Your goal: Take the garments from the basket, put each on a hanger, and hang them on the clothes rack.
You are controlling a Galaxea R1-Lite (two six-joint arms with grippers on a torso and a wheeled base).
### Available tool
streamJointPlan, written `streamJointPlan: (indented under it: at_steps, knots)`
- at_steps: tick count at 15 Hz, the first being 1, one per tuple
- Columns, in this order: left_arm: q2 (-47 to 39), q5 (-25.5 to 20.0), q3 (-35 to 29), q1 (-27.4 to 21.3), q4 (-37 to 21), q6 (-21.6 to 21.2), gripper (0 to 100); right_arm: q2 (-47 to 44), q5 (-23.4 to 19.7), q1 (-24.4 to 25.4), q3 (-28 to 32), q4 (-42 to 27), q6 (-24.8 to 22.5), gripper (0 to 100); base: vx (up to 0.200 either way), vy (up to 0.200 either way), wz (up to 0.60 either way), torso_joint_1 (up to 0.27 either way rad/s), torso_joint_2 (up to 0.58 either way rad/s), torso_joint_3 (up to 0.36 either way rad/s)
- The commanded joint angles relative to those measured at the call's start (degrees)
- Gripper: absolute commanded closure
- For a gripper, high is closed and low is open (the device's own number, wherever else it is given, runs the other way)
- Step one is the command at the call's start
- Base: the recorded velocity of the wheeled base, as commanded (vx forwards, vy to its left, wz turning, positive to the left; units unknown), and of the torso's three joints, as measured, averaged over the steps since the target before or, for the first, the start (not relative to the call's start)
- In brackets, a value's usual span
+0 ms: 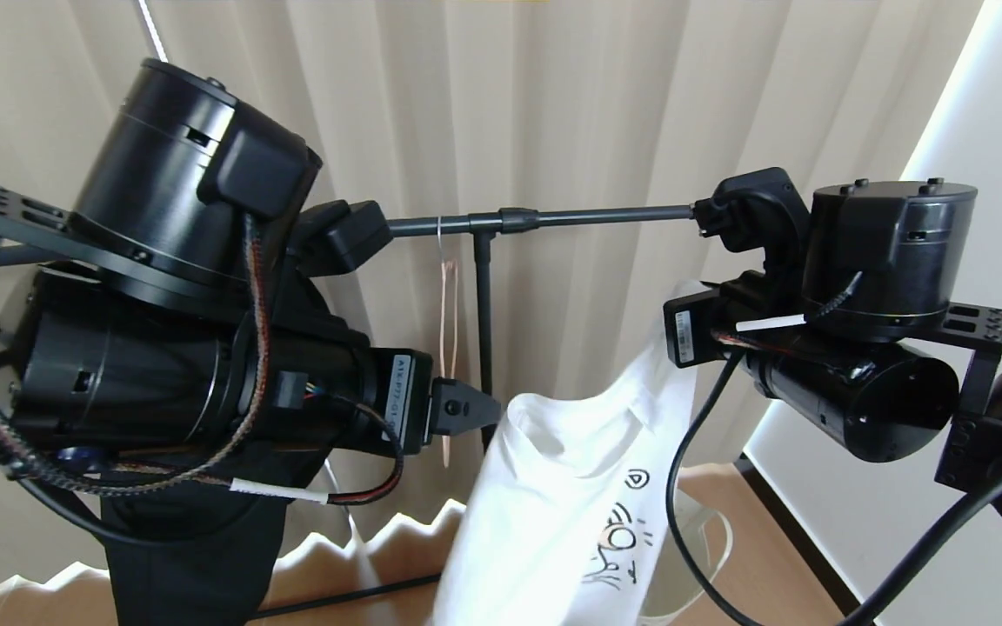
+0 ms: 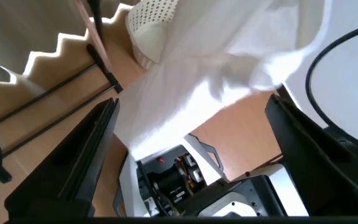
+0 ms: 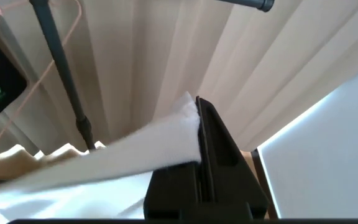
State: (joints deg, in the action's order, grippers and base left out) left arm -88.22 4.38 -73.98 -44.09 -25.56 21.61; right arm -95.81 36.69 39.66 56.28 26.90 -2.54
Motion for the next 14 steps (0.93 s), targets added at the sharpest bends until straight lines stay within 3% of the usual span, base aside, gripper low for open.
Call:
streamJointPlan:
  at_steps: [1, 9, 12, 14]
  knots:
    - [1.7, -0.1, 0.4, 0.2, 0.0, 0.0, 0, -1.2, 0.0, -0.3, 0.0, 0.1, 0.0, 100, 0.0, 0.0, 0.0, 0.0, 0.0, 0.0]
    - [-1.2, 1.2, -1.2, 0.7, 0.3, 0.0, 0, -0.5, 0.0, -0.3, 0.1, 0.1, -0.4, 100, 0.0, 0.0, 0.0, 0.0, 0.0, 0.0]
    - [-11.5, 9.9, -9.3, 2.4, 0.1, 0.6, 0, -0.3, 0.0, -0.3, 0.2, 0.1, -0.4, 100, 0.0, 0.0, 0.0, 0.0, 0.0, 0.0]
    - [-19.4, 13.3, -16.8, 2.8, 0.1, 1.2, 0, -0.3, 0.1, -0.3, 0.1, 0.1, -0.4, 100, 0.0, 0.0, 0.0, 0.0, 0.0, 0.0]
